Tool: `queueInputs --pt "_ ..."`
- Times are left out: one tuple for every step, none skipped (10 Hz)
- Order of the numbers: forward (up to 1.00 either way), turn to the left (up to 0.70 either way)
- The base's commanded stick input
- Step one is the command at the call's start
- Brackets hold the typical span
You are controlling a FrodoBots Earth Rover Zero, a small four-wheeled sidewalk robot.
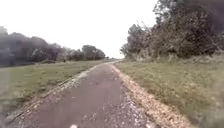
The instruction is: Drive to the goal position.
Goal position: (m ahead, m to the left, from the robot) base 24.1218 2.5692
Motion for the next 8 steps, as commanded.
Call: queueInputs --pt "0.70 0.00" --pt "0.70 0.00" --pt "0.70 0.00" --pt "0.70 0.00" --pt "0.70 0.00" --pt "0.70 0.00" --pt "0.70 0.00" --pt "0.70 0.00"
